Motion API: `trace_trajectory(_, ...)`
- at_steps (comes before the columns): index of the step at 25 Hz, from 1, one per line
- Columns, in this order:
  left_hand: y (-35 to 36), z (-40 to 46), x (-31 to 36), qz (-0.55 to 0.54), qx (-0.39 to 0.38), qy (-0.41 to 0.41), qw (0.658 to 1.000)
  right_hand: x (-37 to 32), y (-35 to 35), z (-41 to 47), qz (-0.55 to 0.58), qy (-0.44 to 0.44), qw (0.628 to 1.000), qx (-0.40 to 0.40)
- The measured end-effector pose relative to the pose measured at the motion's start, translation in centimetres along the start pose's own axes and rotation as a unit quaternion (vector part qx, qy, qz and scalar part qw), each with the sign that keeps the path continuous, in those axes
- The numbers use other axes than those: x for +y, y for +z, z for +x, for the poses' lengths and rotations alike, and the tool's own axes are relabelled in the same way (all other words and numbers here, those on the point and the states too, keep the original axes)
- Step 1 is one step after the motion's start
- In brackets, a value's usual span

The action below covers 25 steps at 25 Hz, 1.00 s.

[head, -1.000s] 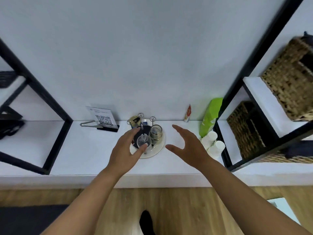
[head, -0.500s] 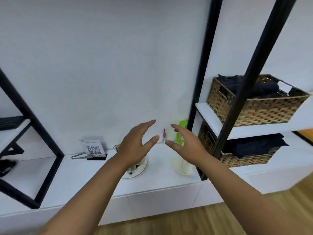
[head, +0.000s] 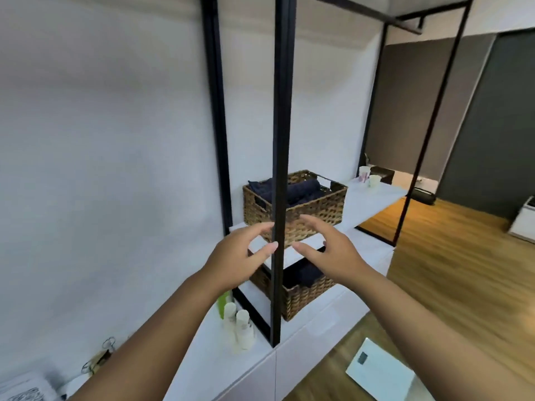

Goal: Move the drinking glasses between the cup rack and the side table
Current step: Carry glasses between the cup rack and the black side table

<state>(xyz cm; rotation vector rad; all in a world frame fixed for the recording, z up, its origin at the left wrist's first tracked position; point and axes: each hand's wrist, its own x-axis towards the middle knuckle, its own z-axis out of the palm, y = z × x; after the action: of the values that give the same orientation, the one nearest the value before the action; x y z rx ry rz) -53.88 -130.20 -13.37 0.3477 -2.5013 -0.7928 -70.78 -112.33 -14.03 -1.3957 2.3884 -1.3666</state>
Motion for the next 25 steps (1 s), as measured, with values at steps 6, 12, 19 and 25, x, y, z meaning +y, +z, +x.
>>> trace_trajectory(6,4.3,5.9,5.3,-0.037,-0.076,0.108,0.991,1.8,-7.4,-4.7,-0.055,0.081,0.989,0.107)
trace_trajectory(12,11.8,9.0,12.4,-0.058,-0.138,0.188,0.971,3.9,-14.3,-11.3,-0.119,0.153,0.964,0.181)
trace_trajectory(19,21.9,12.0,22.8,-0.102,-0.218,0.261,0.935,9.2,-25.4,-19.4,-0.185,0.213,0.925,0.255)
trace_trajectory(25,31.6,14.6,35.1,-0.132,-0.241,0.317,0.908,14.6,-35.5,-24.7,-0.173,0.232,0.902,0.321)
